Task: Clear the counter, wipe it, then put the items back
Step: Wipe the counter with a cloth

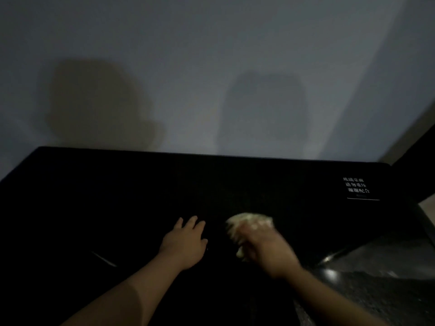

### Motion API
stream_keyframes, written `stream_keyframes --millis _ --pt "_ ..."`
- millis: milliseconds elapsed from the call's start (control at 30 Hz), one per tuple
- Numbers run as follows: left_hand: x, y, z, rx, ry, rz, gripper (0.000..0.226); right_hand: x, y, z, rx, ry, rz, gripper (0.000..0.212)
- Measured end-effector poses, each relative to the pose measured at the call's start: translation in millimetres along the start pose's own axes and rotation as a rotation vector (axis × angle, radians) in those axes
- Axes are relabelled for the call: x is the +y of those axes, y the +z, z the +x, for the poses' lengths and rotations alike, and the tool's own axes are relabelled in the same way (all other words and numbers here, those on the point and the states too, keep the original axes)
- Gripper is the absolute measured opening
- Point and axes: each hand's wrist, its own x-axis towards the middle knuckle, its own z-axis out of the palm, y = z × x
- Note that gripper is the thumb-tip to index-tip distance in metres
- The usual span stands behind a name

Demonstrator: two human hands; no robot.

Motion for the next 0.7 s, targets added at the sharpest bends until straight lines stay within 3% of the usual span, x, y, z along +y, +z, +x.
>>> stream_keyframes --millis 33,100,167,233,300,367,433,533,600,633,700 --pt "2.0 -0.7 1.9 -0.020 0.001 0.010 0.064 26.6 -4.5 1.8 0.068 0.130 -0.021 0.069" --pt "4.5 -1.6 4.8 -0.038 -0.008 0.016 0.071 61.9 -13.9 2.6 0.037 0.460 -0.031 0.067" --pt "4.2 -3.5 8.0 -0.032 -0.001 0.041 0.073 52.7 -8.4 12.6 0.058 0.655 -0.051 0.056" --pt "4.0 -5.2 12.6 -0.034 0.020 0.050 0.073 14.7 5.8 19.6 0.100 0.510 -0.034 0.057" --pt "4.8 -7.3 18.7 -0.031 0.027 0.059 0.072 -20.2 17.2 12.4 -0.062 0.203 0.030 0.065" --pt "5.8 -10.6 23.9 -0.029 0.031 0.059 0.073 -18.6 13.0 7.2 -0.139 0.058 0.046 0.076" --pt "6.3 -14.6 27.1 -0.058 0.039 0.045 0.076 14.8 1.1 15.6 -0.029 0.131 0.046 0.069" --pt "7.3 -19.2 30.7 -0.114 0.021 0.004 0.084 62.7 -20.1 28.3 0.096 0.506 0.031 0.054" --pt "8.9 -24.7 34.6 -0.137 0.003 -0.026 0.088 57.8 -20.0 39.7 0.125 0.725 0.024 0.052" --pt "9.9 -28.6 37.3 -0.158 -0.003 -0.043 0.090 44.4 -14.1 46.3 0.134 0.740 0.003 0.053" --pt "11.8 -35.5 44.4 -0.195 -0.018 -0.058 0.095 11.0 4.7 53.2 0.092 0.510 -0.005 0.056"
